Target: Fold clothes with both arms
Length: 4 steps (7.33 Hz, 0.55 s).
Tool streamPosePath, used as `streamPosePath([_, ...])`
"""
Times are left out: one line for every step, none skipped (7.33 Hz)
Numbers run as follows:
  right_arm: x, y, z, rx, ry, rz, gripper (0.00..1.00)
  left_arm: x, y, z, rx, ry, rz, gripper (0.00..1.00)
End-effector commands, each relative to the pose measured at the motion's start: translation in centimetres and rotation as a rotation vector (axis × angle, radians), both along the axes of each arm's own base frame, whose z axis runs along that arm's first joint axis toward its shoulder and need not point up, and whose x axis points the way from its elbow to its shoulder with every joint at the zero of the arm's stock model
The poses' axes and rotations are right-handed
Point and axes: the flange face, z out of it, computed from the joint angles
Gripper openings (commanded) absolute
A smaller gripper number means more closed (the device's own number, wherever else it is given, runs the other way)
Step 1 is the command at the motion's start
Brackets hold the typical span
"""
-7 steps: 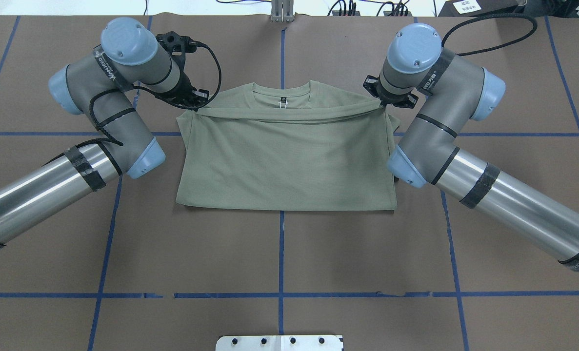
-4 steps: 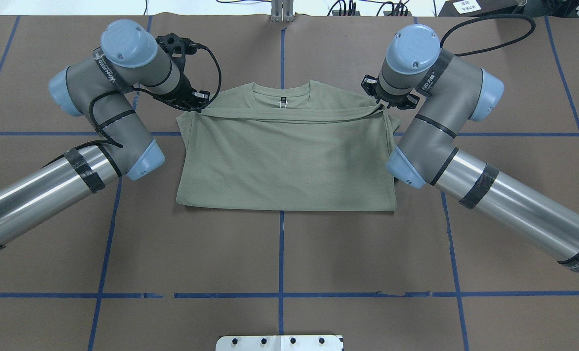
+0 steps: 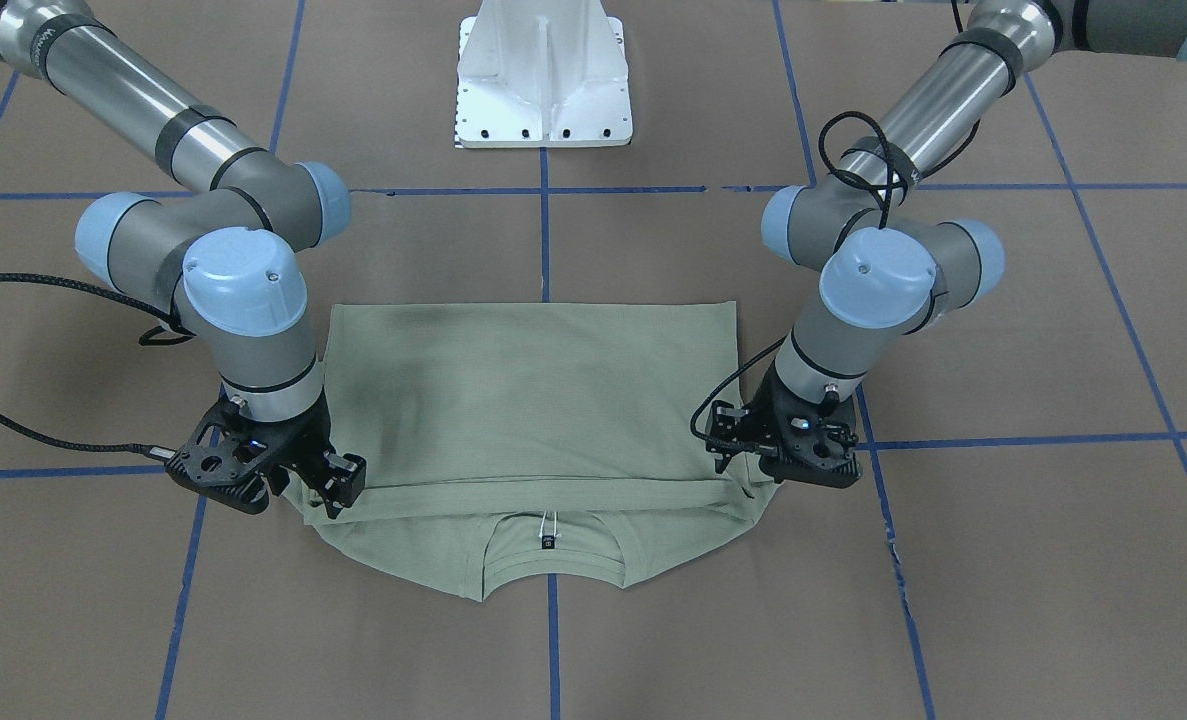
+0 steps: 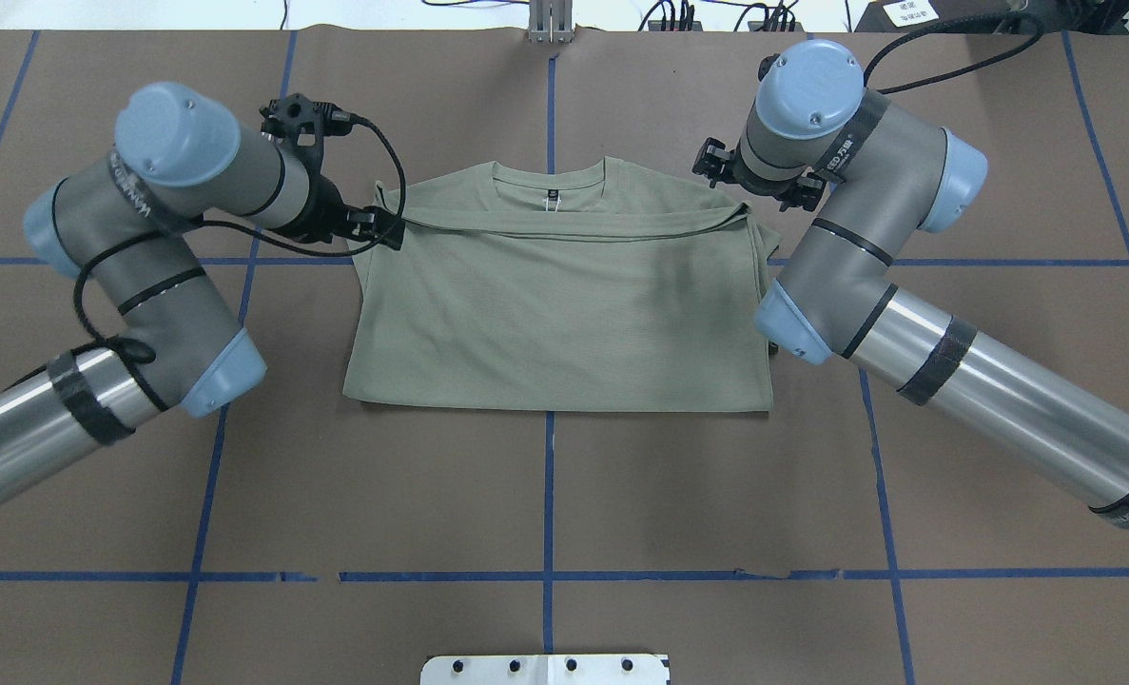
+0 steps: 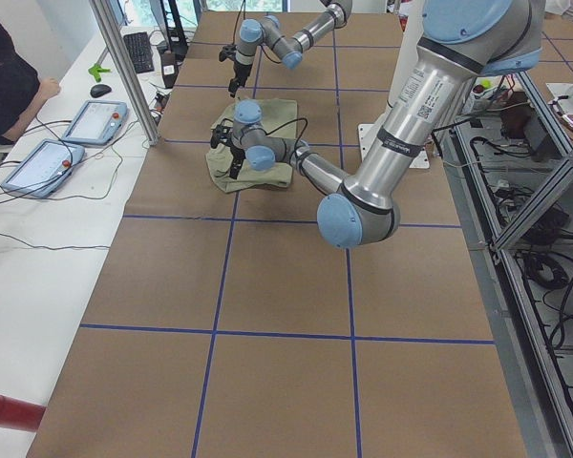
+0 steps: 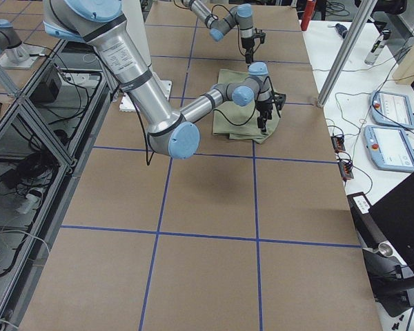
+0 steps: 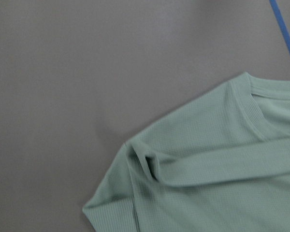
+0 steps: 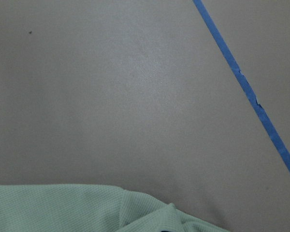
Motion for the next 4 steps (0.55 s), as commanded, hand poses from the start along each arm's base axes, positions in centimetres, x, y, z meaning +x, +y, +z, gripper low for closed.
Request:
streamPosePath([0.0, 0.0, 0.1, 0.002, 0.0, -0.003, 1.0, 1.8, 8.8, -0.9, -0.068, 0.068, 0.018, 1.0])
streamPosePath([0.1, 0.1, 0.1, 0.002, 0.0, -0.003, 1.0, 3.1, 10.5, -0.6, -0.081, 0.063, 0.022, 1.0])
streamPosePath([0.1, 0.1, 0.2, 0.001, 0.002, -0.003, 1.0, 3.4, 11.3, 0.7, -0.092, 0.044, 0.032, 1.0])
streamPosePath([0.1, 0.1, 0.2, 0.001, 0.0, -0.001, 1.0, 3.3, 11.5, 1.8, -0.101, 0.028, 0.03, 1.0])
